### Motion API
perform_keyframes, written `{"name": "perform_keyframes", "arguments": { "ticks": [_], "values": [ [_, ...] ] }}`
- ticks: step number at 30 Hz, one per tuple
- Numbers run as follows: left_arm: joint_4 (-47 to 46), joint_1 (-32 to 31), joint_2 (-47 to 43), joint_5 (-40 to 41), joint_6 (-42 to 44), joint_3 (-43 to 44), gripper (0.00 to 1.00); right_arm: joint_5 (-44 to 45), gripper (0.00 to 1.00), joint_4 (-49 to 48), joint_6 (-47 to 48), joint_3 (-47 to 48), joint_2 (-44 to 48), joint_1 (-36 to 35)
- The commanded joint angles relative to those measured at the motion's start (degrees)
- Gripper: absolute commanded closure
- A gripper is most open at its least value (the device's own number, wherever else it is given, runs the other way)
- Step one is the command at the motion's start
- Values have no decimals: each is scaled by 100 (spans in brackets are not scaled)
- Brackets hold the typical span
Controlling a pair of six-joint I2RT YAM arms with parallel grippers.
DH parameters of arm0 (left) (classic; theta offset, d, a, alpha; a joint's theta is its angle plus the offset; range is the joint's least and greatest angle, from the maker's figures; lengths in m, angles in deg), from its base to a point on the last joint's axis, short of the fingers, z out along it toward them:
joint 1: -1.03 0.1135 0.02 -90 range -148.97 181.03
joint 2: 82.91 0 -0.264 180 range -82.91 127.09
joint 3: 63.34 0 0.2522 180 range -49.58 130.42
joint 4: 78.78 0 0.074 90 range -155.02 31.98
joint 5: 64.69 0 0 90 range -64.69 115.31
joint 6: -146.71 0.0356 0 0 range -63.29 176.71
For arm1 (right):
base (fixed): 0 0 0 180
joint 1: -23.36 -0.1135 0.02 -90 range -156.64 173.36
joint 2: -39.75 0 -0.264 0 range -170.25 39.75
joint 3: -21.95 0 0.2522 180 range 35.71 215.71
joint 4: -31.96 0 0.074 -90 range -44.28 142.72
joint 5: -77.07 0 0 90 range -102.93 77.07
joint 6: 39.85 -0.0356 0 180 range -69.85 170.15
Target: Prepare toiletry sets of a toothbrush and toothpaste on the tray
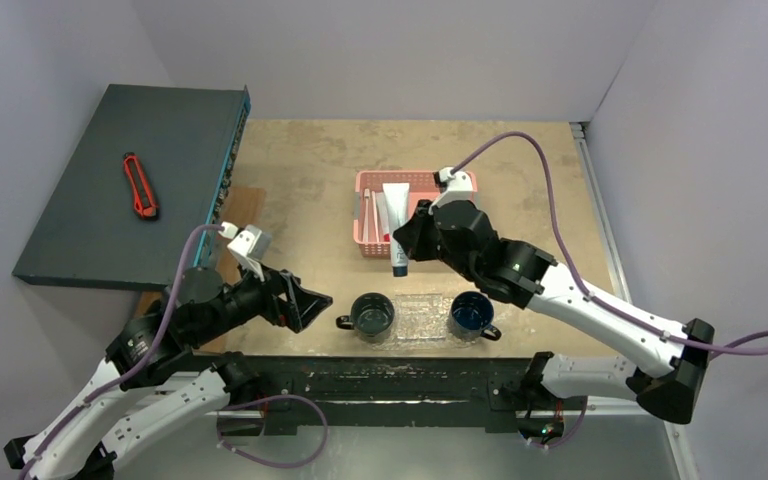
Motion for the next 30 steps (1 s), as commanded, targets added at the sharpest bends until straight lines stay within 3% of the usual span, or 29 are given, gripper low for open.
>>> {"name": "perform_keyframes", "arguments": {
  "ticks": [1, 14, 30],
  "values": [
    [-938, 25, 101, -708, -570, -128, 0, -132, 92, -838, -642, -301, 437, -114],
    [-2012, 28, 771, -1355, -925, -484, 0, -202, 94, -1282, -1363, -37, 207, -787],
    [-2125, 28, 1074, -1245, -776, -474, 7, 10, 91, -1114, -1583, 625, -415, -1215]
  ]
}}
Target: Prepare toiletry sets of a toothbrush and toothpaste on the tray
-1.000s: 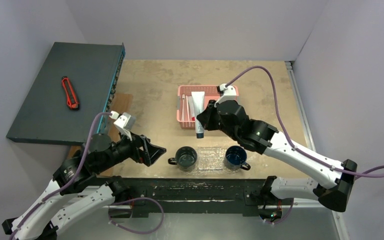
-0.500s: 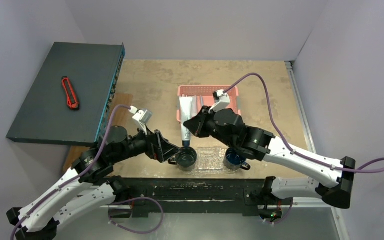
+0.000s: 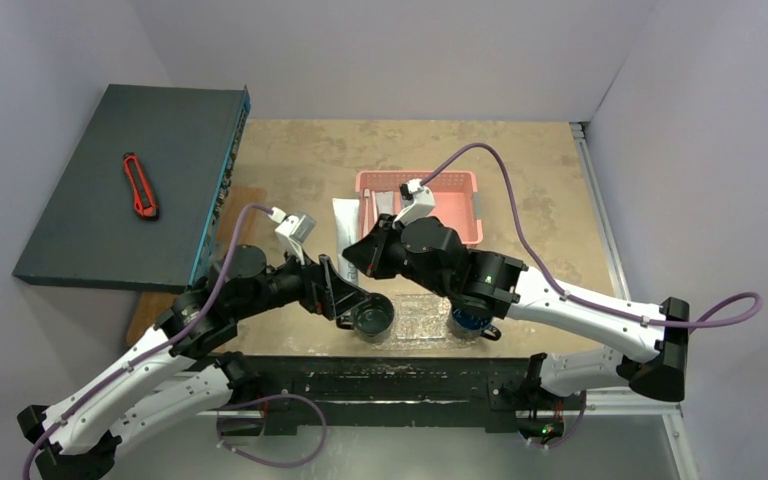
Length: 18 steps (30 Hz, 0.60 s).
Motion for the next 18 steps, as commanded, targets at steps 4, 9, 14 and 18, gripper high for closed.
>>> {"name": "perform_keyframes", "arguments": {
  "ticks": [4, 9, 14, 18],
  "values": [
    [-393, 28, -55, 25, 51, -27, 15, 213, 91, -257, -180, 415, -47, -102],
    [-524, 26, -91, 2, 26, -90, 32, 216, 91, -298, -189, 415, -76, -132],
    [-580, 26, -113, -35, 35, -99, 55, 274, 91, -285, -214, 383, -60, -155],
    [-601, 26, -138, -26, 51, -119, 73, 290, 91, -307, -224, 356, -42, -170]
  ]
}}
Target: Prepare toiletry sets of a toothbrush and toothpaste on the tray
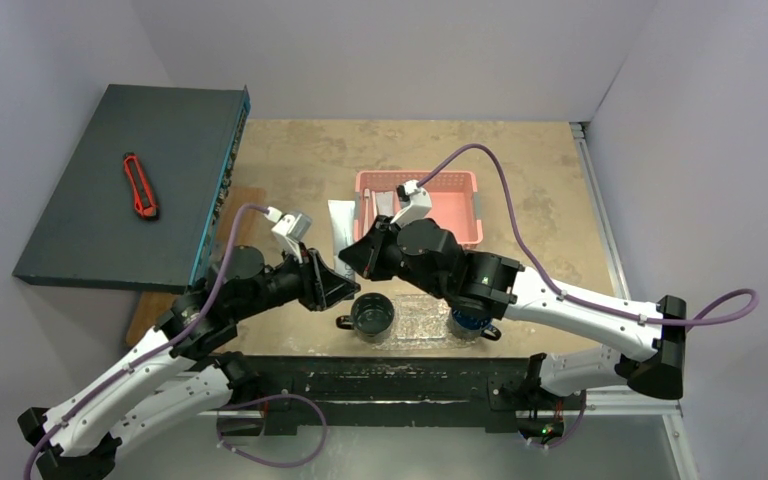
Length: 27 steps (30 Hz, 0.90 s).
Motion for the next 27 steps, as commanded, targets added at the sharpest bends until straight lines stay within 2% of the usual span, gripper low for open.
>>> {"name": "perform_keyframes", "arguments": {
  "ticks": [1, 4, 7, 12, 21, 27],
  "values": [
    [-452, -27, -84, -141, 54, -24, 78, 225, 91, -301, -130, 227, 77, -50],
    [-435, -23, -120, -138, 65, -21, 100, 225, 88, -281, -117, 171, 98, -59],
    [-376, -22, -162, -168, 127, -20, 100, 339, 69, -201, -68, 110, 182, -58],
    [-146, -27, -227, -207, 267, 0, 100, 549, 52, -160, 187, -24, 451, -59],
    [485, -23, -561, -432, 582, 144, 100, 418, 46, 336, 1294, 233, 619, -50],
    [1134, -22, -769, -1022, 895, 426, 100, 142, 39, 945, 2404, 703, 646, -41]
  ]
}}
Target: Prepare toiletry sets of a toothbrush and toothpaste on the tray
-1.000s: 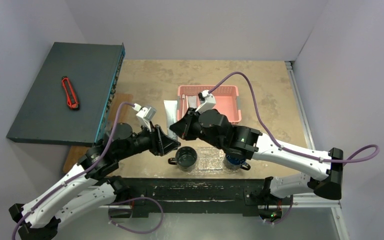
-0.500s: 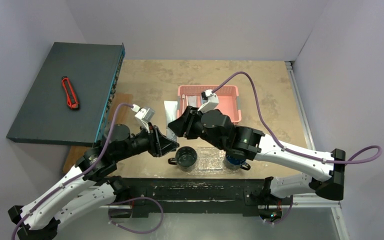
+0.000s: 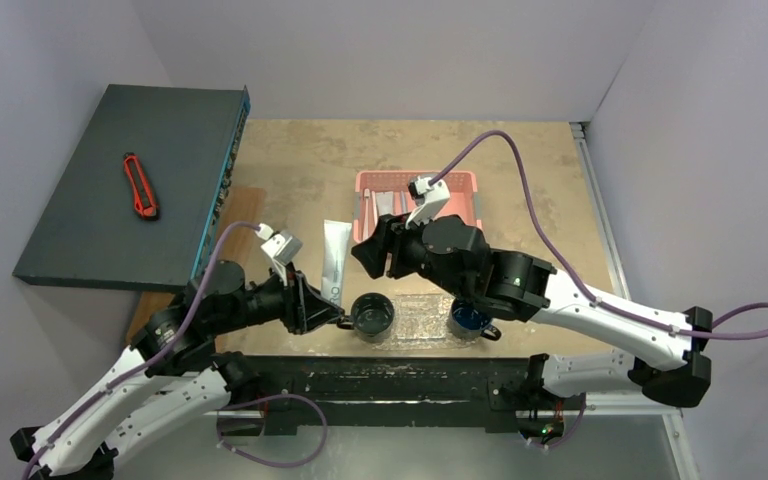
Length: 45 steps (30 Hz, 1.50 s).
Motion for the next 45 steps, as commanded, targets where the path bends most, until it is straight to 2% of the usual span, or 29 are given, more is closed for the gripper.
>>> {"name": "perform_keyframes", "arguments": {
  "ticks": [1, 9, 16, 21, 31, 39, 45],
  "values": [
    [308, -22, -141, -668, 428, 440, 100, -317, 38, 447, 1167, 591, 108, 2],
    [1090, -23, -392, -1432, 906, 626, 100, -1516, 35, 594, 2172, 620, 314, 38],
    [1443, -22, -585, -2296, 1226, 778, 100, -2244, 31, 469, 2403, 512, 578, 62],
    [1664, -23, -607, -2675, 1446, 865, 100, -3089, 30, 453, 2450, 523, 463, 61],
    [2209, -22, -560, -3081, 2026, 869, 100, -4570, 30, 166, 2406, 417, 269, 66],
    [2213, -24, -630, -3305, 2153, 792, 100, -5126, 31, 143, 2415, 391, -57, 67],
    [2174, -29, -733, -3355, 2110, 734, 100, -5429, 39, 71, 2408, 339, -265, 66]
  ]
}}
